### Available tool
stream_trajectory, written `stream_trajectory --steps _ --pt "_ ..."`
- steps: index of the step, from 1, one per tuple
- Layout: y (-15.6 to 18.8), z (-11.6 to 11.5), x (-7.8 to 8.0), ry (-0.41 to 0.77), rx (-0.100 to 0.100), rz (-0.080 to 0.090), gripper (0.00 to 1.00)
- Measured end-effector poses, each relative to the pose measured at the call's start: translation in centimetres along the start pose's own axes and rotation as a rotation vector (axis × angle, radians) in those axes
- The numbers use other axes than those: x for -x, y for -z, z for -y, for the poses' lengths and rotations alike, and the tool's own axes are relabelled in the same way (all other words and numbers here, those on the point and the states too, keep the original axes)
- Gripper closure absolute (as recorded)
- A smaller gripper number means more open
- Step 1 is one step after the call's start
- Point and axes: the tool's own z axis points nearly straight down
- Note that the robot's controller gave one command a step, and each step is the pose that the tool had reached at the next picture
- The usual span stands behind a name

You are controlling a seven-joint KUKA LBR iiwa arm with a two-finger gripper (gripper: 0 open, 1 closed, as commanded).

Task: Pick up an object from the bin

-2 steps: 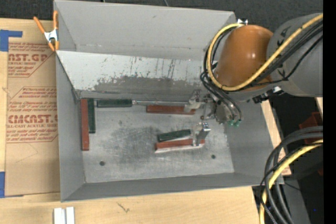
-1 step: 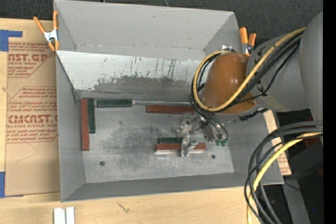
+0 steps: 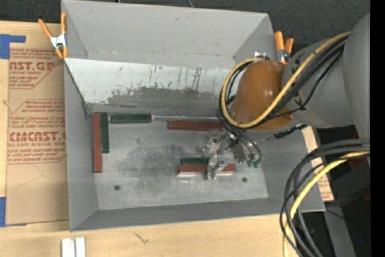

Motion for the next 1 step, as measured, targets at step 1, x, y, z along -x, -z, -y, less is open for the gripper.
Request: stream_trajectory --steps 1 --pt "16.14 3.20 1.62 0.154 -0.003 0.009 1.00"
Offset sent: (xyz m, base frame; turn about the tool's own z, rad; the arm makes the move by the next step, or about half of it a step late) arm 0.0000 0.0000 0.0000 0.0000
